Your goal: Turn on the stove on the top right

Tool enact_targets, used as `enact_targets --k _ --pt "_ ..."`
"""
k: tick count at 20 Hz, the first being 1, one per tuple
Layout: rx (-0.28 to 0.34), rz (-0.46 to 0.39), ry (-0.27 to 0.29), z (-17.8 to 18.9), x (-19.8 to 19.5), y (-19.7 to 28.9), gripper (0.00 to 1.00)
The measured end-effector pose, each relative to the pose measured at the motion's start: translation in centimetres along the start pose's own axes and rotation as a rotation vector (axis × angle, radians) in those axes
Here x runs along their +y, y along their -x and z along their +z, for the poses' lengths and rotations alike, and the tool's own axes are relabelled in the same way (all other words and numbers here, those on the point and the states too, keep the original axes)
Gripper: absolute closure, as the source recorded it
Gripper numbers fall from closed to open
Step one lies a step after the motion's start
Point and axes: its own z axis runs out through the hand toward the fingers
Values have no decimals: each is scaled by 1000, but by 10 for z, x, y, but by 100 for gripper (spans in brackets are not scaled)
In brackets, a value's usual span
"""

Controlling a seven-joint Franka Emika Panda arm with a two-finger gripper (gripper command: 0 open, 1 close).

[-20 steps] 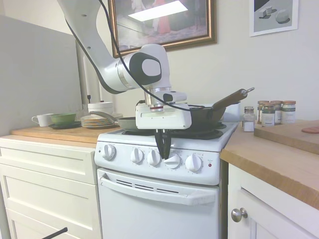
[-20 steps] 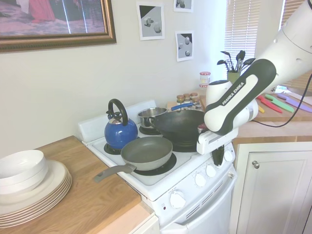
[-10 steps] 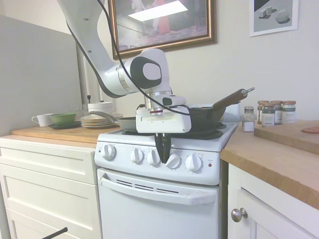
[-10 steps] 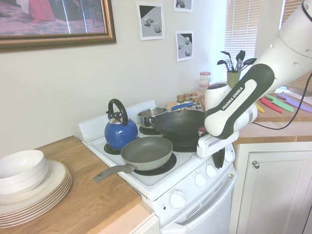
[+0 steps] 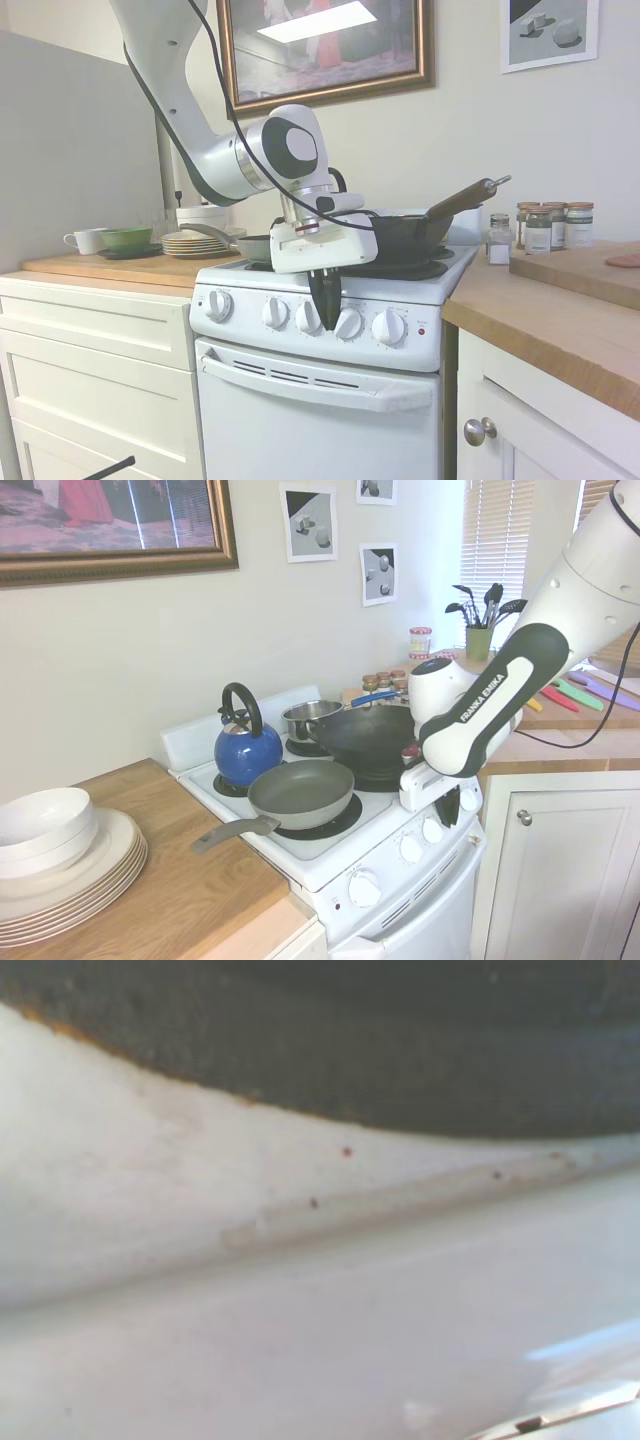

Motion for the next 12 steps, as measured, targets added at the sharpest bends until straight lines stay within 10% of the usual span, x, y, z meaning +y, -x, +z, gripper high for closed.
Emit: enact_targets --k 12 --pt "-60 -8 -27 9 3 -1 100"
